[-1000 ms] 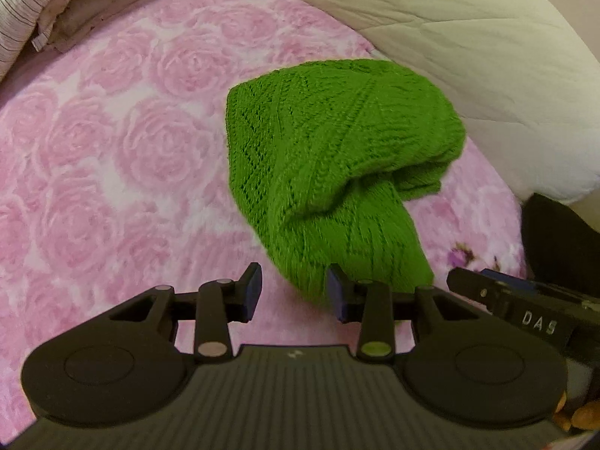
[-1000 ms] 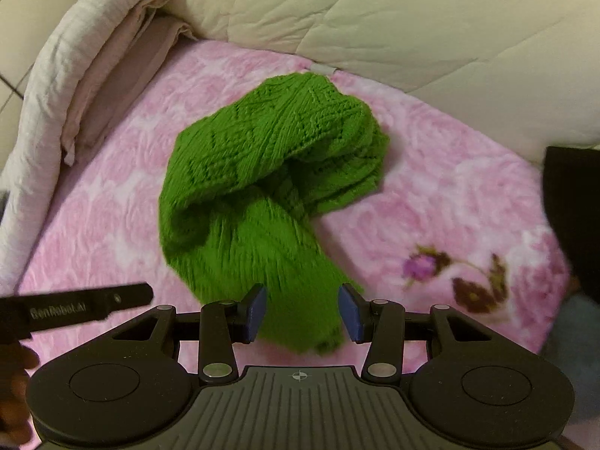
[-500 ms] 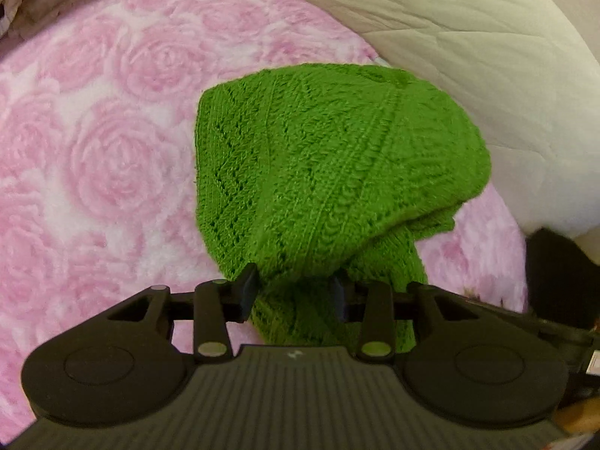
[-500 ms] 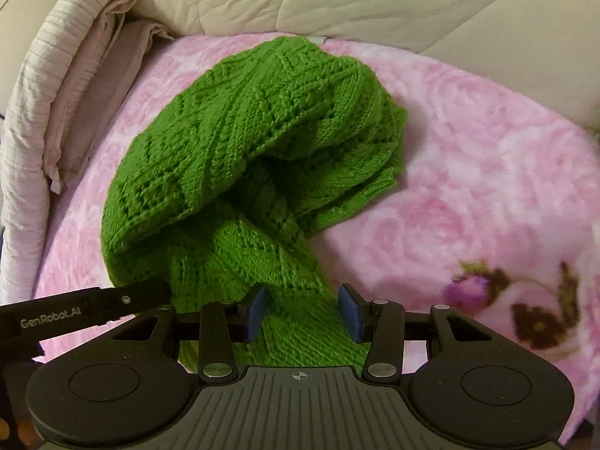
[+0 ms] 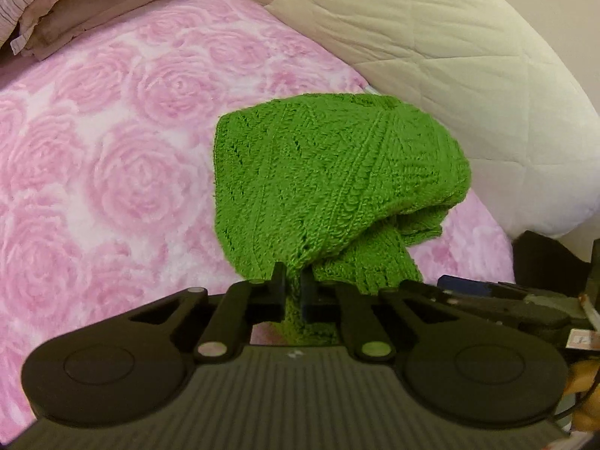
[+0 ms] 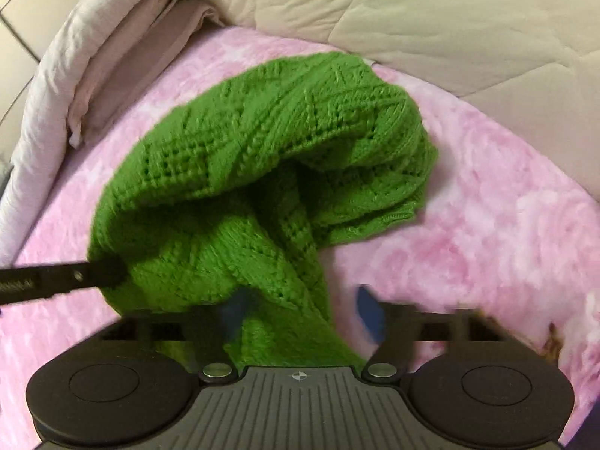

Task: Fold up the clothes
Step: 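Grasp the green garment edge with both grippers and lift it, then lay the green garment flat on the bed and open both grippers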

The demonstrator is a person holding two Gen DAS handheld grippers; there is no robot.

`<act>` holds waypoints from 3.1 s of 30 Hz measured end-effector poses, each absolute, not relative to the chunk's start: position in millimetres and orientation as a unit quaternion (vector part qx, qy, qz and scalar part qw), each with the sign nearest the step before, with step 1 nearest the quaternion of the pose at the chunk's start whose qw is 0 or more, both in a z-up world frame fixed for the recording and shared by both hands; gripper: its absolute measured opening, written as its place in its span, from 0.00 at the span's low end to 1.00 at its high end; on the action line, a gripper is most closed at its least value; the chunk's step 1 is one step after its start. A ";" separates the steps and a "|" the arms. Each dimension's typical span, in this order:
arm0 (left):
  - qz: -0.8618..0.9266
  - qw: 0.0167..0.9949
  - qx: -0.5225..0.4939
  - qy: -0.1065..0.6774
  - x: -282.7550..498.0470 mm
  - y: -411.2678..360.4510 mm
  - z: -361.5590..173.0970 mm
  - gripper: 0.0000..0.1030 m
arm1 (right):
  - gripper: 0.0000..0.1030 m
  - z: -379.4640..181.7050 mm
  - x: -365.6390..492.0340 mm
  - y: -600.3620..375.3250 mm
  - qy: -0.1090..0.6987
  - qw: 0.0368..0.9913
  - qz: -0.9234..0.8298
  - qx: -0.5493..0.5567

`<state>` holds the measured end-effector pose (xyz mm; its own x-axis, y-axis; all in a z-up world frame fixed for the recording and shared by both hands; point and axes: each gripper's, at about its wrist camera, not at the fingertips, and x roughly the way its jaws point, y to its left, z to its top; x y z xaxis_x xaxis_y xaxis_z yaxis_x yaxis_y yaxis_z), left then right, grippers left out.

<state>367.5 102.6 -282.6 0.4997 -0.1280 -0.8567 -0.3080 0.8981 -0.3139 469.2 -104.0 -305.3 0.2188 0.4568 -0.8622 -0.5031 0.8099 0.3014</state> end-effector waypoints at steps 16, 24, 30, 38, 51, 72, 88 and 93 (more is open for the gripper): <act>0.087 0.888 -0.268 0.362 279.5 133.7 -169.0 0.02 | 0.13 -174.8 404.3 -111.3 0.477 0.763 0.424 0.099; 0.151 0.922 -0.287 0.211 134.9 172.5 -45.1 0.01 | 0.12 -54.8 320.8 -70.0 0.382 0.719 0.558 0.160; 0.220 0.931 -0.262 0.124 1.0 200.6 31.1 0.01 | 0.12 8.4 227.2 -8.6 0.328 0.668 0.644 0.178; 0.359 0.906 -0.206 0.092 -176.1 224.9 82.7 0.00 | 0.15 32.5 78.2 89.8 0.339 0.624 0.697 0.097; 0.504 0.690 -0.406 0.323 -398.6 183.3 -53.4 0.03 | 0.27 -59.3 -109.8 100.1 0.454 0.554 0.668 -0.202; 0.465 0.701 -0.353 0.409 -332.9 34.0 -78.6 0.15 | 0.27 -94.0 -114.7 -32.1 0.482 0.538 0.624 -0.298; 0.503 0.685 -0.342 0.400 -354.6 -1.9 -59.8 0.17 | 0.27 -90.9 -126.2 -53.0 0.466 0.520 0.652 -0.295; 0.504 0.685 -0.343 0.399 -360.2 4.6 -60.8 0.17 | 0.27 -91.7 -130.4 -48.8 0.465 0.521 0.653 -0.295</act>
<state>-360.2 4.6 -60.8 0.1739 0.4160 -0.8926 -0.9639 0.2577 -0.0677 -130.4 -48.8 -91.7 -0.2839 0.4050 -0.8691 -0.9537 -0.0258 0.2995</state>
